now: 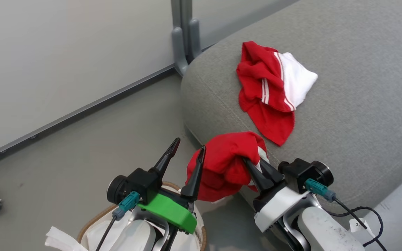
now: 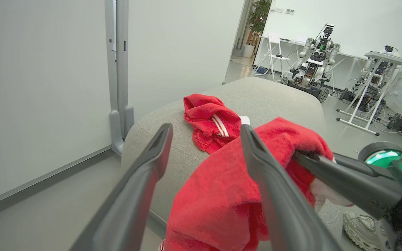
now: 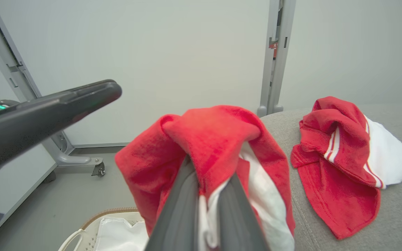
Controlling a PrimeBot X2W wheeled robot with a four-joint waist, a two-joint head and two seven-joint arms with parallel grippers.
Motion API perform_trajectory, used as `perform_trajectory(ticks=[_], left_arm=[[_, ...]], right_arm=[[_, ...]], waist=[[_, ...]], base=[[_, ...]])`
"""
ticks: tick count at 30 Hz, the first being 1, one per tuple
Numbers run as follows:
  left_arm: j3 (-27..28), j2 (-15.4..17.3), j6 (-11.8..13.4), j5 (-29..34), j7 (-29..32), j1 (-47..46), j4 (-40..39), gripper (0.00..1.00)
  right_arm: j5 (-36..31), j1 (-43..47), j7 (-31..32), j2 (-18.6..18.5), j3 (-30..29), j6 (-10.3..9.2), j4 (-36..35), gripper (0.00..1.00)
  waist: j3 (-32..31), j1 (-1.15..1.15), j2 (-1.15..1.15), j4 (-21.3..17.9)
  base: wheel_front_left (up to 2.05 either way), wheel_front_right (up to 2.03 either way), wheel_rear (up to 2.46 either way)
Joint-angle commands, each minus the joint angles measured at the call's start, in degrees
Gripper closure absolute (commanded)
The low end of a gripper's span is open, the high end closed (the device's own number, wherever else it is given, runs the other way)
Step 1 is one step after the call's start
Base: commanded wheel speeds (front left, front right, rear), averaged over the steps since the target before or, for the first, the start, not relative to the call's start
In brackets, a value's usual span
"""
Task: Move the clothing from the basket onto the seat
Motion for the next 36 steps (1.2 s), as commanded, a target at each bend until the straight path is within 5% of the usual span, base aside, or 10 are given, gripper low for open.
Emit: perform_trajectory(ticks=[1, 13, 20, 36], left_arm=[[-0.4, 0.2, -0.2, 0.0, -0.2, -1.4, 0.4, 0.0], [-0.3, 0.3, -0.2, 2.3, -0.2, -4.6, 3.2, 0.0], [-1.6, 1.3, -0.2, 3.6, -0.2, -7.8, 3.9, 0.0], [-5.6, 2.0, -0.2, 4.7, -0.2, -16.7, 2.0, 0.0]], right_arm=[[-0.4, 0.5, -0.1, -0.2, -0.8, -0.07, -0.6, 1.0], [-3.0, -11.3, -0.1, -4.5, -7.8, -0.08, -3.3, 1.0], [-5.4, -22.6, -0.1, -9.3, -14.3, -0.08, -2.5, 1.0], [-15.0, -33.7, -0.1, -10.8, -29.5, -0.08, 12.4, 1.0]], waist=[[2.9, 0.0, 0.0, -6.2], [9.6, 0.0, 0.0, -6.6], [16.3, 0.0, 0.0, -3.3], [29.8, 0.0, 0.0, 6.2]], base=[[0.0, 0.0, 0.0], [0.0, 0.0, 0.0], [0.0, 0.0, 0.0], [0.0, 0.0, 0.0]])
